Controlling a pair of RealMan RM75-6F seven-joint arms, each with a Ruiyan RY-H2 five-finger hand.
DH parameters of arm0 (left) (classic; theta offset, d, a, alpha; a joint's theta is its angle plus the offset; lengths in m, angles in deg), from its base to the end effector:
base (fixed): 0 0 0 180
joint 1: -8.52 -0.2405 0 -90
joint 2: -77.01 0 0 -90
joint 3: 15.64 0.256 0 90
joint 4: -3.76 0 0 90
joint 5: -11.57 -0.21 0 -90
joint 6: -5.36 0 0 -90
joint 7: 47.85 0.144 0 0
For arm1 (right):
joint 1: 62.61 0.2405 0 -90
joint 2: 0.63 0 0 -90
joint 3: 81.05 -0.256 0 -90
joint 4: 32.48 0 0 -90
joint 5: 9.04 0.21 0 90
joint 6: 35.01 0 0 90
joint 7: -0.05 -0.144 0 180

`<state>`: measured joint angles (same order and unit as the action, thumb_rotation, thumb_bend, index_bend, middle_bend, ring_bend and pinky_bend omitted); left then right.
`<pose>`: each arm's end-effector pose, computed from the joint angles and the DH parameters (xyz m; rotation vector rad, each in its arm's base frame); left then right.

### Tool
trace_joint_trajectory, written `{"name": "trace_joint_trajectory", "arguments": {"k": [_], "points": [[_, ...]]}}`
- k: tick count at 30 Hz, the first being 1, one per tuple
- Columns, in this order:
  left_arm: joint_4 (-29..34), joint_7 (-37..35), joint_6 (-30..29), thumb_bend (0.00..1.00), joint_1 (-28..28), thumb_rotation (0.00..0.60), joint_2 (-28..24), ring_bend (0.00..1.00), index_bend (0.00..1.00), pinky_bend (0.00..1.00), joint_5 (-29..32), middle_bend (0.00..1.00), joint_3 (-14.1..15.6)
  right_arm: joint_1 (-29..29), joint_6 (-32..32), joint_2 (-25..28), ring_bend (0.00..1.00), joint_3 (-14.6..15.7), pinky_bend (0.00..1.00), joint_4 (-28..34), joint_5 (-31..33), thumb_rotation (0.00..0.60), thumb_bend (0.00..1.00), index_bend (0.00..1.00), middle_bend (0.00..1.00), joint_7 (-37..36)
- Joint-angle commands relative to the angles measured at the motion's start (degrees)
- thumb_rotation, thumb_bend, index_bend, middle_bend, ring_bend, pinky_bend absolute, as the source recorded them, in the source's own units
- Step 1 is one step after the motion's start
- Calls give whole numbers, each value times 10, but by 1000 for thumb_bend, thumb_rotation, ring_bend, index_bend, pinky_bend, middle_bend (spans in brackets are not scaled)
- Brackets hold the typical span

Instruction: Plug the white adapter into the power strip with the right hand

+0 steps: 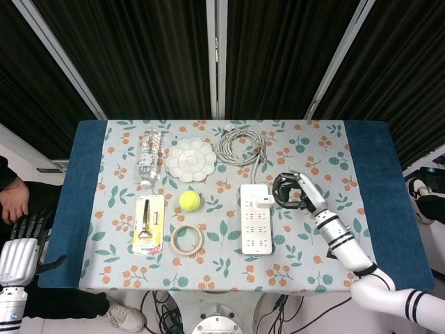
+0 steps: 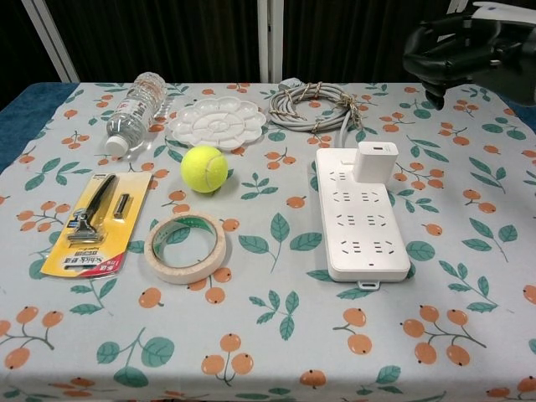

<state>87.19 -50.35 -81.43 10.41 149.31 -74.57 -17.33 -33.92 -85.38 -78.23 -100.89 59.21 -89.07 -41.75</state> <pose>-0.3359 0.1609 0.1276 -1.3358 -0.9500 -0.8966 -0.1761 -0.3305 0.0562 1.3570 -1.8240 1.5519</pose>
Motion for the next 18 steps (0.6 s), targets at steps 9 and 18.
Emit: {"name": "trace_joint_trajectory", "arguments": {"k": [9, 18], "points": [[16, 29, -13, 70, 7, 600, 2, 0, 0, 0, -13, 11, -6, -185, -238, 158, 0, 131, 0, 97, -25, 600, 314, 0, 42, 447], [31, 48, -19, 70, 8, 600, -2, 0, 0, 0, -19, 11, -5, -241, -320, 166, 0, 165, 0, 93, -64, 600, 315, 0, 42, 410]]}}
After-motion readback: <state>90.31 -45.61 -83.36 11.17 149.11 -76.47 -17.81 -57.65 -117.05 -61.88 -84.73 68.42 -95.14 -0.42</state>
